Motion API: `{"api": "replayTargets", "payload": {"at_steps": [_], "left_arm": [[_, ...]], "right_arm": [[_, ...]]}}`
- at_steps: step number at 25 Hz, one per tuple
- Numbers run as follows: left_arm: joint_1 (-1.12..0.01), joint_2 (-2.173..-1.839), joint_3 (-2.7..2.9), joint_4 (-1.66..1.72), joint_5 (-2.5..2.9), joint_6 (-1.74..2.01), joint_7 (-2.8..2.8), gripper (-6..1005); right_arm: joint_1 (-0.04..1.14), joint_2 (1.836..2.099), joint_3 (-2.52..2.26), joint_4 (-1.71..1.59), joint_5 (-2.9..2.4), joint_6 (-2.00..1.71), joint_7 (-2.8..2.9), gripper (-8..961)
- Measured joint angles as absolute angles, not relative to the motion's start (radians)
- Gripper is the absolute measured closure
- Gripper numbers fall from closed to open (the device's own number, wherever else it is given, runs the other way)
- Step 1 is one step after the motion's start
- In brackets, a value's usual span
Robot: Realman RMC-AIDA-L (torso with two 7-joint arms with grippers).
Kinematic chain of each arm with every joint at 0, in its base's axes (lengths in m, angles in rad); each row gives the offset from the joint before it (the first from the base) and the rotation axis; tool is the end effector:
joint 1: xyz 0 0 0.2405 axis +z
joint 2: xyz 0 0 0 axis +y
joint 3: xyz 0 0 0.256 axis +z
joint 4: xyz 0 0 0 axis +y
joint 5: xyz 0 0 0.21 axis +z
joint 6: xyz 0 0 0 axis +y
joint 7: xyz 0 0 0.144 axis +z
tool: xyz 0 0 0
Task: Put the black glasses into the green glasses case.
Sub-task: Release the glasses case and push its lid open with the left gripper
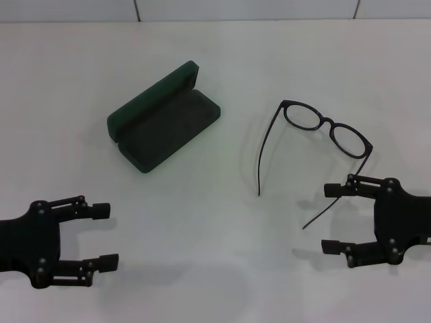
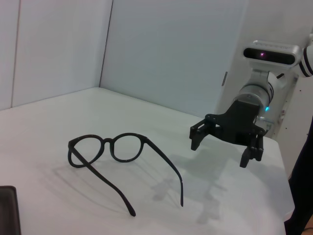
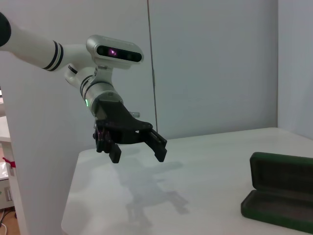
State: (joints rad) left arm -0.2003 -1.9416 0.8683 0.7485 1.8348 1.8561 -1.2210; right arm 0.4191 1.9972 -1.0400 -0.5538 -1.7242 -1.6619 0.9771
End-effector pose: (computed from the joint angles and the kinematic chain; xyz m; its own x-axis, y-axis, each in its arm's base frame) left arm -0.3233 0.2228 0.0525 0.8246 0.2904 0.4855 0.3653 -0.9286 -0.0650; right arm 0.2728 0.2803 -0.0116 0.8619 -0.0457 -0.5050 -0.1192 -0.9863 -0.1140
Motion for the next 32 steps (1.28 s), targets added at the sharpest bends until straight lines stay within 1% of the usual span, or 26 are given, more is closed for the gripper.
{"api": "replayTargets", "payload": {"at_steps": [15,18,20,26,32], "left_arm": [[-0.214,-1.945,0.85,0.745,1.83,1.854,-1.292,143],[-0.258,-1.948,0.794,0.731,1.844,1.848,-1.47,143],[-0.307,-1.942,0.777,0.724,1.884,1.84,-1.604,143],[-0.405,-1.941,0.777,0.731,1.965,1.718,-1.782,144],[-0.537,-1.916,0.78,0.795,2.05,1.648,-1.937,148]], "right_arm": [[0.417,1.997,-1.04,-0.554,-1.724,-1.666,0.977,84],[0.417,1.998,-1.04,-0.554,-1.724,-1.666,0.977,83],[0.418,1.999,-1.04,-0.554,-1.724,-1.666,0.977,83],[0.424,2.001,-1.045,-0.555,-1.724,-1.672,0.977,83],[0.424,2.002,-1.054,-0.555,-1.724,-1.685,0.977,83]]}}
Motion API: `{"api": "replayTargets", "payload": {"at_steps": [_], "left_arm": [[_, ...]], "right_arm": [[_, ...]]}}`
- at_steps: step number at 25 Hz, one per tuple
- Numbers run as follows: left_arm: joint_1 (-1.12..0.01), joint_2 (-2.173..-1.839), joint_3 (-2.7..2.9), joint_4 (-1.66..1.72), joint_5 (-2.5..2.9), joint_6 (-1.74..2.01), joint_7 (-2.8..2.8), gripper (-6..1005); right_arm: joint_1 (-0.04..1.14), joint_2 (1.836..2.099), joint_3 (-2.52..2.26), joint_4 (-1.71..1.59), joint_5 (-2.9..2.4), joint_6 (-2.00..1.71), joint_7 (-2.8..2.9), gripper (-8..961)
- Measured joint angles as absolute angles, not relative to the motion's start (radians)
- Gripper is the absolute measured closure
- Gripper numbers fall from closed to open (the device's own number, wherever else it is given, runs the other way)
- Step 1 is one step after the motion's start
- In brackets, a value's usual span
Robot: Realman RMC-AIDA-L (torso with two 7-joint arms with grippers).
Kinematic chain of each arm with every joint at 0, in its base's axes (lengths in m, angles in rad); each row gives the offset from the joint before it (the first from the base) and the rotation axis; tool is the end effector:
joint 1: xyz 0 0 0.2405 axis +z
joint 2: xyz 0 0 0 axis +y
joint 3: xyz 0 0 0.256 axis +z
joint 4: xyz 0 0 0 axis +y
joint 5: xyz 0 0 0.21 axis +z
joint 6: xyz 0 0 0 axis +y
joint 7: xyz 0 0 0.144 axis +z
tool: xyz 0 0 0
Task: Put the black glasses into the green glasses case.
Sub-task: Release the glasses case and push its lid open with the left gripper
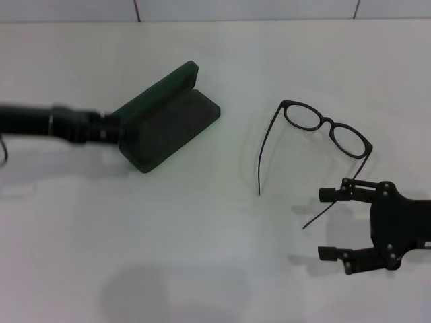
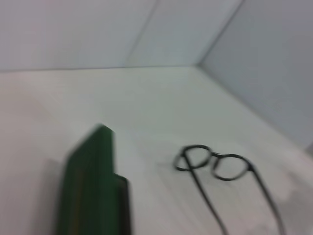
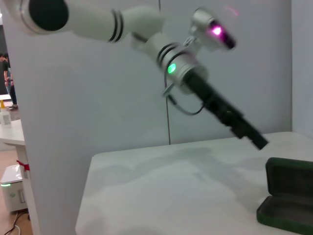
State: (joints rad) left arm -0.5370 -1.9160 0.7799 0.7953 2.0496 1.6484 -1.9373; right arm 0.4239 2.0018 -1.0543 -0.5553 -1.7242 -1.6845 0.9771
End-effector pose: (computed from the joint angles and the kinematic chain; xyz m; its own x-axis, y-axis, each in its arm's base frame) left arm -0.2707 0.3449 0.0705 0.6536 0.6634 0.3643 0.7230 -0.6896 -0.0414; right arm 0.2681 0.2773 -0.0142 0.8569 -0.0403 -0.5139 -0.0978 -0.9915 -0.0854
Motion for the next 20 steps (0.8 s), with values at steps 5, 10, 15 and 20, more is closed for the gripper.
{"api": "replayTargets", "payload": {"at_steps": [5,10,15,20], "left_arm": [[-0.657,-1.929,0.787,0.935,2.263,1.603,-2.058,156],[-0.799,-1.931,0.841,0.927,2.435,1.562,-2.13,163],[-0.904,-1.943,0.938,0.839,2.512,1.463,-2.161,171],[-0.93,-1.956,1.015,0.791,2.539,1.376,-2.172,178]], "right_arm": [[0.427,2.005,-1.065,-0.557,-1.724,-1.685,0.977,83],[0.442,2.01,-1.071,-0.559,-1.725,-1.684,0.978,84],[0.441,2.011,-1.075,-0.56,-1.726,-1.68,0.978,84],[0.438,2.011,-1.075,-0.559,-1.726,-1.68,0.978,84]]}}
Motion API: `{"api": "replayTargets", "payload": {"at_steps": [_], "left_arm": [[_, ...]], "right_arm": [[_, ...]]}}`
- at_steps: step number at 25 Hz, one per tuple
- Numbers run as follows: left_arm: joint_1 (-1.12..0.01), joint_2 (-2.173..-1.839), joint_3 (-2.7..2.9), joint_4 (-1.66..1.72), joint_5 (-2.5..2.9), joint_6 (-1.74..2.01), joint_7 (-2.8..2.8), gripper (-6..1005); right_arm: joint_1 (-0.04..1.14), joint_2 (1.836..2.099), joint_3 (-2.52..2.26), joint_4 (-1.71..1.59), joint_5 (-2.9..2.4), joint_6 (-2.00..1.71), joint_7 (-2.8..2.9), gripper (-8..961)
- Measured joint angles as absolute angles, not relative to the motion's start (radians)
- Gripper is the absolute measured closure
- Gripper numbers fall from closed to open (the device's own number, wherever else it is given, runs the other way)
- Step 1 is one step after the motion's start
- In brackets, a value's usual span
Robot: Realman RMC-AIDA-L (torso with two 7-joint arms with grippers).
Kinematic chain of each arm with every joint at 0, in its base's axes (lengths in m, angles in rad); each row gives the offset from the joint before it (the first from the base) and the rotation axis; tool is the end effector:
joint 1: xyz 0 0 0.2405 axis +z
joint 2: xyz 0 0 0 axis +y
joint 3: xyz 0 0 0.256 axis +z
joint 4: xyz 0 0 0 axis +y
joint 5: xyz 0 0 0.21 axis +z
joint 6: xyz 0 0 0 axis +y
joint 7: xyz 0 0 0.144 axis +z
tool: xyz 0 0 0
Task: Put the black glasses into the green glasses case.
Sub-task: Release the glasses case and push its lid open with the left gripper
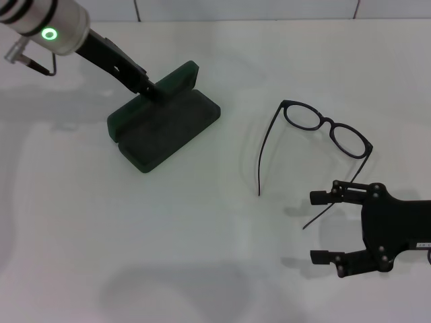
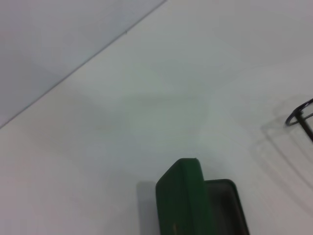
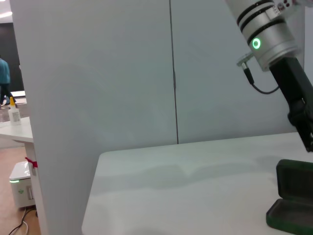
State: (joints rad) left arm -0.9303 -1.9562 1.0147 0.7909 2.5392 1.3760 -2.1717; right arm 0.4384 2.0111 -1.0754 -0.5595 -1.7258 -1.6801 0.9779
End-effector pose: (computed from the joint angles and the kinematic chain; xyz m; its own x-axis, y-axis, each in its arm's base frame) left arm -0.1820 0.4389 0.0299 0.8251 0.5563 -0.0990 0.4822 -0.7845 -0.3899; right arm 0.2616 0.2789 -0.0201 0.8600 -0.0285 -0.5094 -0.0735 -0.9949 -0.0684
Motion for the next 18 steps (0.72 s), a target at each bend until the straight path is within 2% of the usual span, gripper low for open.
{"api": "replayTargets", "payload": {"at_steps": [7,18], "left_arm": [[-0.922,-1.983,1.044,0.786,2.576,1.321,-2.177,240],[-0.918,-2.002,1.074,0.792,2.607,1.277,-2.154,254]], "right_arm": [[0.436,2.011,-1.075,-0.558,-1.726,-1.68,0.978,83],[0.434,2.011,-1.075,-0.555,-1.726,-1.675,0.977,83]]}}
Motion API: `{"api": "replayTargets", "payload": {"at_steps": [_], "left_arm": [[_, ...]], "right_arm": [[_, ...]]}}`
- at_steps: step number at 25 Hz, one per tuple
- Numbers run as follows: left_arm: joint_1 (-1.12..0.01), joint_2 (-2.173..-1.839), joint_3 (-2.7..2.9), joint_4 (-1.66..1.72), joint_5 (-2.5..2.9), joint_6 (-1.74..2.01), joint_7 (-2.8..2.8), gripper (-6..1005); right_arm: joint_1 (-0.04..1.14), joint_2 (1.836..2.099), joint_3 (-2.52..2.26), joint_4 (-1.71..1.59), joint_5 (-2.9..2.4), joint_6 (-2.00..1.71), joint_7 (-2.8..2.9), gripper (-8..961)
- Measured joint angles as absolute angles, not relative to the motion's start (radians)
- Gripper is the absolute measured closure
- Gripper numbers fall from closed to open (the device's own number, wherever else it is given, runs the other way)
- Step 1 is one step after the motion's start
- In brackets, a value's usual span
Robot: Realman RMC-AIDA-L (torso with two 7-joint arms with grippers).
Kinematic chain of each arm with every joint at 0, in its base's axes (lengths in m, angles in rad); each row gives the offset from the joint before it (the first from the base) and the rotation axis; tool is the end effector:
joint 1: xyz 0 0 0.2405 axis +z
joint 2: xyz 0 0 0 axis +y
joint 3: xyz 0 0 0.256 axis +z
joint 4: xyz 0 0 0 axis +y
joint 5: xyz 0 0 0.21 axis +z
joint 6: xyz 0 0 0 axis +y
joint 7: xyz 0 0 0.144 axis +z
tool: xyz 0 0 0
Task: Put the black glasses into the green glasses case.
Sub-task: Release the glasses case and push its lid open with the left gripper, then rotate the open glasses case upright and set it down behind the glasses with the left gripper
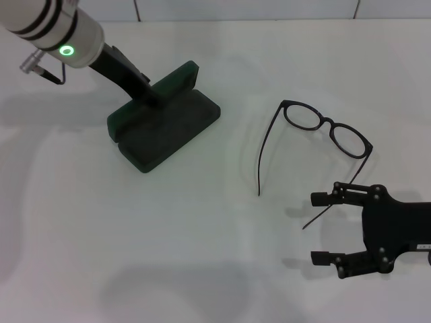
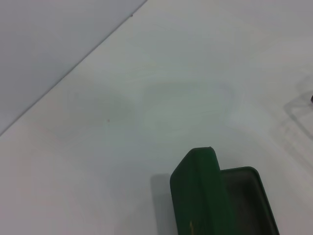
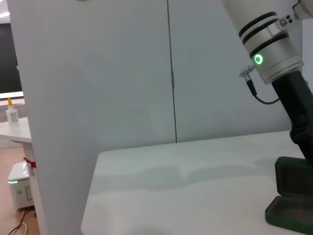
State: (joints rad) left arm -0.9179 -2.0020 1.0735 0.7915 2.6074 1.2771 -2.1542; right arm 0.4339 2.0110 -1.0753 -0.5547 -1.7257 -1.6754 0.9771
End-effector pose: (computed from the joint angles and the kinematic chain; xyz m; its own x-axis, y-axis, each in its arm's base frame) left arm -0.1880 0.4394 0.0097 0.8442 0.5107 -0.1626 0.3993 -0.8017 -0.4448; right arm 0.2637 0.2777 -0.0207 0.8605 -0.0364 -0.5082 -0.0832 -0.9941 -0.0697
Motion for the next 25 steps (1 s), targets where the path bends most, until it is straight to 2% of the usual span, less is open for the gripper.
{"api": "replayTargets", "payload": {"at_steps": [8,13,17,25], "left_arm": [[-0.906,-2.01,1.076,0.795,2.61,1.251,-2.146,526],[-0.908,-2.009,1.076,0.795,2.61,1.253,-2.142,734],[-0.906,-2.009,1.077,0.802,2.598,1.269,-2.114,774],[-0.781,-2.026,1.077,1.008,2.456,1.385,-1.772,791]], "right_arm": [[0.432,2.01,-1.075,-0.557,-1.73,-1.675,0.977,83],[0.431,2.011,-1.074,-0.555,-1.732,-1.675,0.977,84],[0.431,2.011,-1.073,-0.555,-1.733,-1.674,0.977,84],[0.431,2.011,-1.072,-0.552,-1.734,-1.675,0.977,84]]}}
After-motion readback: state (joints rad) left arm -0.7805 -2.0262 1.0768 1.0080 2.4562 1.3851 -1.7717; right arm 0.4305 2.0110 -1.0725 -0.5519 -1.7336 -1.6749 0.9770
